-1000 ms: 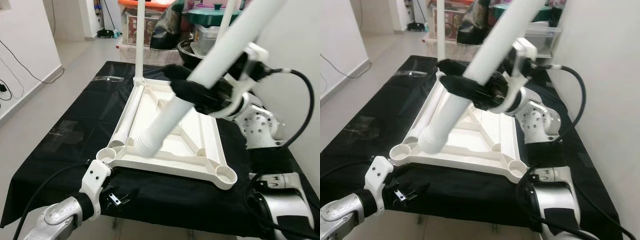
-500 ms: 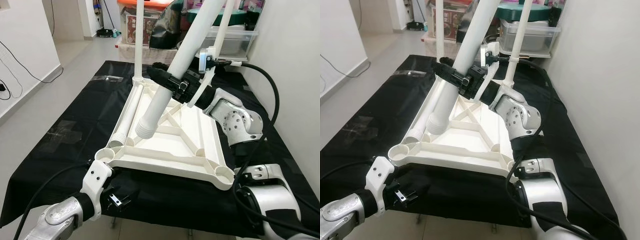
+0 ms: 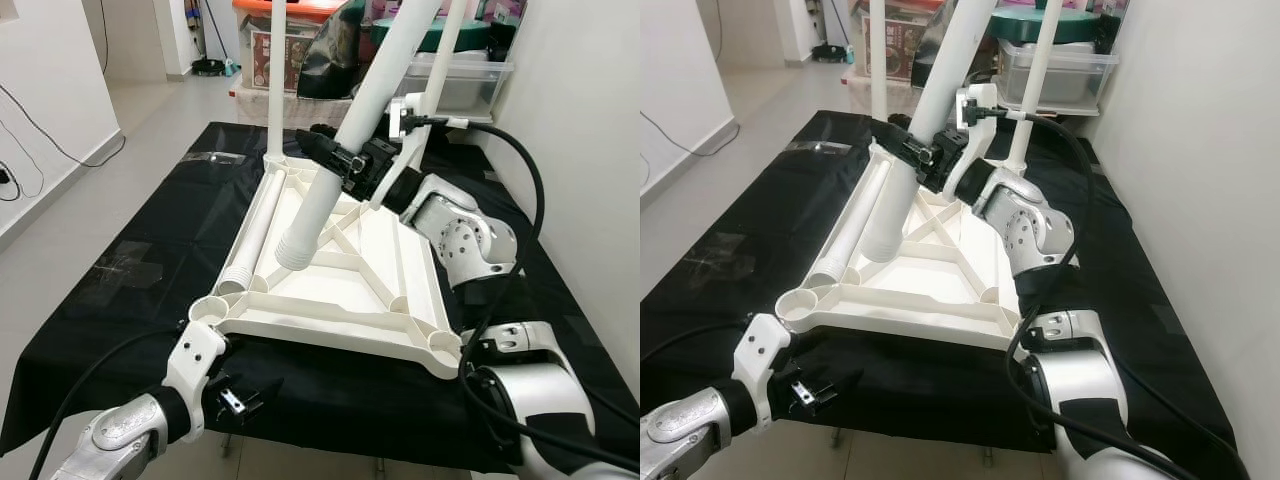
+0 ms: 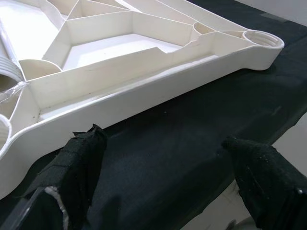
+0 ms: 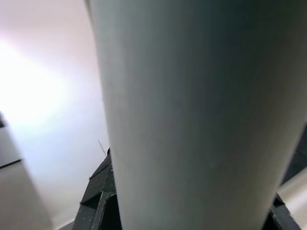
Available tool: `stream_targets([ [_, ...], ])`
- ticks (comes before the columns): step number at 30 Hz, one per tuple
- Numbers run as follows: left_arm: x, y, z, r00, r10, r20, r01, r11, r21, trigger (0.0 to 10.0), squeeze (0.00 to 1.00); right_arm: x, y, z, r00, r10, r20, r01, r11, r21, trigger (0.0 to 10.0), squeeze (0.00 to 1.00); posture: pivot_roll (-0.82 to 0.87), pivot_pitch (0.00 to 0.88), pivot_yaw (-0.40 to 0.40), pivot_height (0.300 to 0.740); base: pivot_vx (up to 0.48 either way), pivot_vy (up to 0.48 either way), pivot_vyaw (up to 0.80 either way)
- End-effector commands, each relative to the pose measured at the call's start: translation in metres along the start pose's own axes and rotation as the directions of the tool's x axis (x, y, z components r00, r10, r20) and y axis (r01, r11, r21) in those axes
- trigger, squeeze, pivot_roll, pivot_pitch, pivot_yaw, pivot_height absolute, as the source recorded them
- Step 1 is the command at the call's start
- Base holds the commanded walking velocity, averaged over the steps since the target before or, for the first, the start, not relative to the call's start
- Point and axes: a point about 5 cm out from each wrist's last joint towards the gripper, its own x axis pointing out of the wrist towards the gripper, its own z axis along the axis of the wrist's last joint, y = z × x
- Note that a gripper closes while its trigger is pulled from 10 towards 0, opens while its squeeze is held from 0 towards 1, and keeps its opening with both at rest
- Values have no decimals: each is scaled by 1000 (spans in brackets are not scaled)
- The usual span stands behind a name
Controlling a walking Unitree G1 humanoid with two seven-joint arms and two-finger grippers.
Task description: Building children table
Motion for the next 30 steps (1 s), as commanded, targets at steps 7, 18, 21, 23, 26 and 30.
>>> stream_targets([
  [7,2,0,-4,1000,-7,-12,7,1000,-2,10000,0,-4,-34,-4,919,-395,10,395,919,-8,0,0,151,0,-59,740,0,0,0],
  [18,2,0,-4,1000,-8,-15,8,1000,3,10000,0,-35,-70,-13,638,-769,44,768,639,32,0,0,158,0,-59,740,0,0,0],
  [21,2,0,-4,1000,-7,-16,7,1000,5,10000,0,-37,-73,-14,596,-802,51,801,597,35,0,0,156,0,-58,740,0,0,0],
  [23,3,-1,-5,1000,-11,-17,11,1000,5,10000,0,-42,-77,-16,534,-844,52,844,536,34,0,0,155,0,-57,740,0,0,0],
  [26,4,-2,-5,1000,-13,-17,13,1000,6,10000,0,-44,-78,-18,512,-857,50,857,514,40,0,0,154,0,-57,740,0,0,0],
  [30,4,-2,-4,1000,-16,-16,16,1000,6,10000,0,-43,-77,-24,506,-862,41,860,507,50,0,0,154,0,-58,740,0,0,0],
])
